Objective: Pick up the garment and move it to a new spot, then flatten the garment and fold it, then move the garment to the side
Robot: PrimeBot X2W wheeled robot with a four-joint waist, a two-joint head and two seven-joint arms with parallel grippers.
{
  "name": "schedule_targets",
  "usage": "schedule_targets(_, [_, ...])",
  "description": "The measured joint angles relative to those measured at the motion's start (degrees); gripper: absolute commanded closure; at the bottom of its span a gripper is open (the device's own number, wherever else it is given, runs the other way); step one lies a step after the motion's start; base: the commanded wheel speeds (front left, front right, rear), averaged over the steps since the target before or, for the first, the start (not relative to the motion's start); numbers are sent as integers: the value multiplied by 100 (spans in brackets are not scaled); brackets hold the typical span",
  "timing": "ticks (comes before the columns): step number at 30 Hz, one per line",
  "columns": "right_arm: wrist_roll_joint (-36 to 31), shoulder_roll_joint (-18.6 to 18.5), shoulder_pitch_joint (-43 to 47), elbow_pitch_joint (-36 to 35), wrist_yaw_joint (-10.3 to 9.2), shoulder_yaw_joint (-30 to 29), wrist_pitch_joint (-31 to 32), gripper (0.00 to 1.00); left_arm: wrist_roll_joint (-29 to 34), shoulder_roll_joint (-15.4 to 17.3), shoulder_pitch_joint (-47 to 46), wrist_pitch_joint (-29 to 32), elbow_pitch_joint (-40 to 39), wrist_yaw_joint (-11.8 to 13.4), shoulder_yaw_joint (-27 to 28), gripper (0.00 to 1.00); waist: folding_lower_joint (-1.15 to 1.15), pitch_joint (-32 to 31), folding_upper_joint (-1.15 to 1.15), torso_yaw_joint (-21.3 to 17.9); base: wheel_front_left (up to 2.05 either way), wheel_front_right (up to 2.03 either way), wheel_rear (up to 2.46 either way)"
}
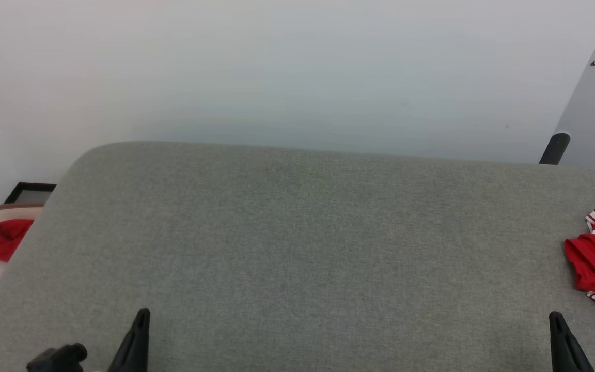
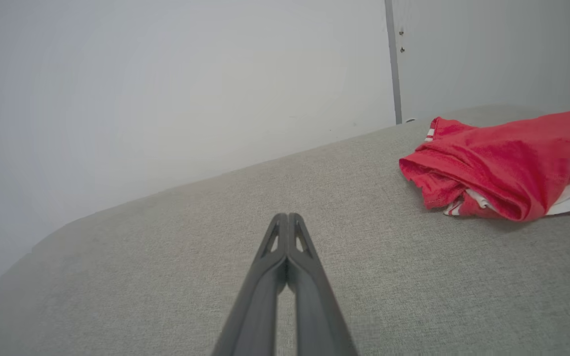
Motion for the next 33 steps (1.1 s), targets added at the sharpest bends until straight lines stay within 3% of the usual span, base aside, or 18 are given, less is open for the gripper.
schedule_targets(33, [2778, 71, -520, 244, -1, 20, 625, 100, -2151, -459, -377, 709, 29, 0, 412, 100, 0, 136, 0, -188, 0, 0, 0])
